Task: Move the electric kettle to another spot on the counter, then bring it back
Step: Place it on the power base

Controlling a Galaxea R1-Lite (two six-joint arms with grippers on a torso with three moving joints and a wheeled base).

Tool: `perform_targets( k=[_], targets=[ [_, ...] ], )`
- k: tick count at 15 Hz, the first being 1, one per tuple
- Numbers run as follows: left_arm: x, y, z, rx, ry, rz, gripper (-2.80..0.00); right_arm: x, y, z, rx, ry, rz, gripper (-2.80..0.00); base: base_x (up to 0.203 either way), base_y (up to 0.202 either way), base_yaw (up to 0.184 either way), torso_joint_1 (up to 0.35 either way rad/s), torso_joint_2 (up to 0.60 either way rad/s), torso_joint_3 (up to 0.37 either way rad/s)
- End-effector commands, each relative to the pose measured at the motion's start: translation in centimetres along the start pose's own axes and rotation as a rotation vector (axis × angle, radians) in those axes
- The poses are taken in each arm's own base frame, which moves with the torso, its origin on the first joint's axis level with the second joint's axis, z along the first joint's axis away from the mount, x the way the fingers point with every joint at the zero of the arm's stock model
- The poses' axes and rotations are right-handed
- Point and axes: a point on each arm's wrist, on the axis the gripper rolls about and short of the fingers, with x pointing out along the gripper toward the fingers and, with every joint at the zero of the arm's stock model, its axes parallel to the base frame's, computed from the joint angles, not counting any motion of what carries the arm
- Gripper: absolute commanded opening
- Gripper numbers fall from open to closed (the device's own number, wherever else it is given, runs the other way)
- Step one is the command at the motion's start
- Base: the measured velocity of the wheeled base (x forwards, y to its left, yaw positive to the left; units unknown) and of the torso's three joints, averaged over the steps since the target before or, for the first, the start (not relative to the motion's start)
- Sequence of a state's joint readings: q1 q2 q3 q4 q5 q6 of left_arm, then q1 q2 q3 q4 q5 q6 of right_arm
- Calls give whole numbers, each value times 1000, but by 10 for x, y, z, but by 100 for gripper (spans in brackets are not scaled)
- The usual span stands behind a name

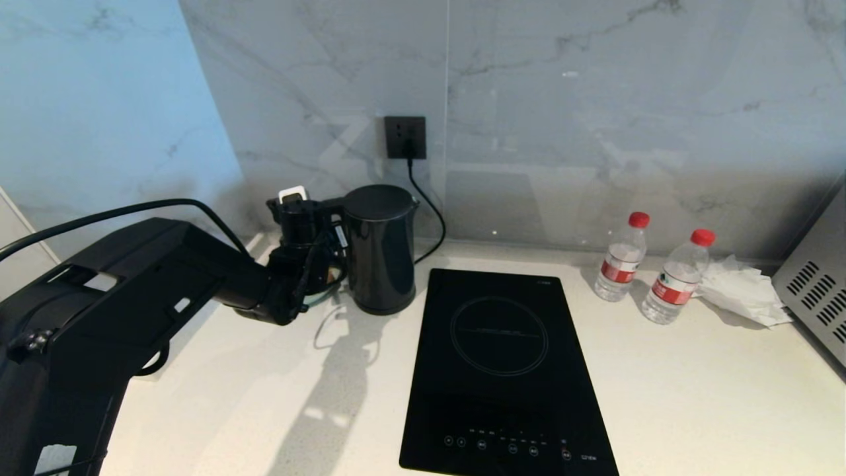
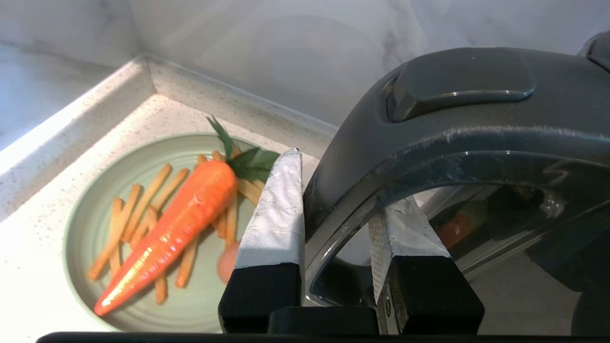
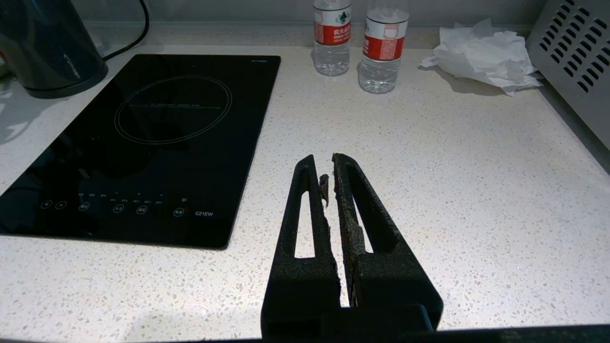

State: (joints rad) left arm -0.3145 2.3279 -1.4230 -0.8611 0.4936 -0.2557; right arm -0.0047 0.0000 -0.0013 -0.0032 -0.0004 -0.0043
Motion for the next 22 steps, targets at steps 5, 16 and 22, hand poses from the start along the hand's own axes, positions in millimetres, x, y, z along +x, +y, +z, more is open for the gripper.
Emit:
perform_targets(
  k=[5, 16, 22],
  targets=[
    [-2, -3, 0, -6, -5, -5, -280, 0, 0, 0, 0, 0, 1, -280, 0, 0, 0, 0, 0, 0],
    [-17, 8, -19, 50, 76, 11, -280, 0, 0, 0, 0, 0, 1, -280, 0, 0, 0, 0, 0, 0],
    [-23, 2, -19, 140, 76, -10, 0, 0, 0, 0, 0, 0, 1, -280, 0, 0, 0, 0, 0, 0]
  ],
)
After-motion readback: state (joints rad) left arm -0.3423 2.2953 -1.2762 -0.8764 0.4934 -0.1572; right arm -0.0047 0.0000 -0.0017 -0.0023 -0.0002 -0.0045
